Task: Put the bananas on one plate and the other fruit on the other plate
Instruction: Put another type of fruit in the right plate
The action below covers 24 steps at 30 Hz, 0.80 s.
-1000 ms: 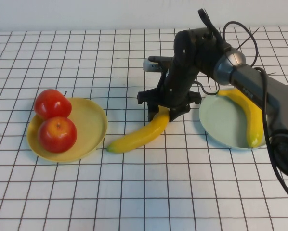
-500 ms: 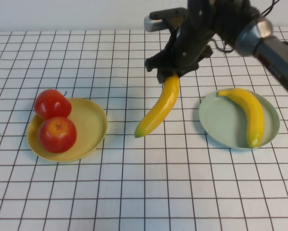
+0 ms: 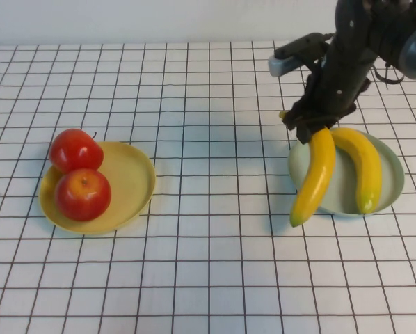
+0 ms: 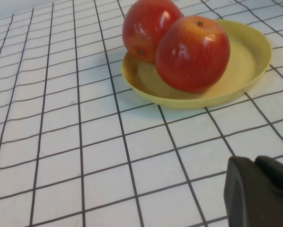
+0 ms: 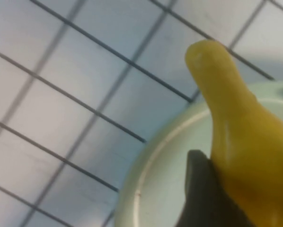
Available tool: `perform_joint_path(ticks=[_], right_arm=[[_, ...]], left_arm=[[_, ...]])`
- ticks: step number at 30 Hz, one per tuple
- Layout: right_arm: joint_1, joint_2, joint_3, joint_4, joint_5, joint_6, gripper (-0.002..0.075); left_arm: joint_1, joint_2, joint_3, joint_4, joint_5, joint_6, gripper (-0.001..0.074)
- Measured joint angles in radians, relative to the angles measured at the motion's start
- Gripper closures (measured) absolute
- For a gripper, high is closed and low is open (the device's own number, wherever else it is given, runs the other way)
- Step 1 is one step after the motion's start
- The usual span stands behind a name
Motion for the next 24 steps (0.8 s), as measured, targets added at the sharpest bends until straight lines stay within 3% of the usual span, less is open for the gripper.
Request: perform_joint_path(ticks=[6,16,24], right_arm=[[-0.043,0.000,0.016,-0.014,0.000,-0.069,0.0421],[-0.058,0.000,0.016,-0.058,0.000,-0.331,0.0421],[-0.058,0.038,0.016,-0.060,-0.003,-0.354,0.0421]], left_arm=[[0.000,0.000,0.000,0.000,0.000,0.000,0.0734],[0.000,0.000,0.000,0.000,0.000,0.000,0.0734],[0.000,0.000,0.000,0.000,0.000,0.000,0.0734]])
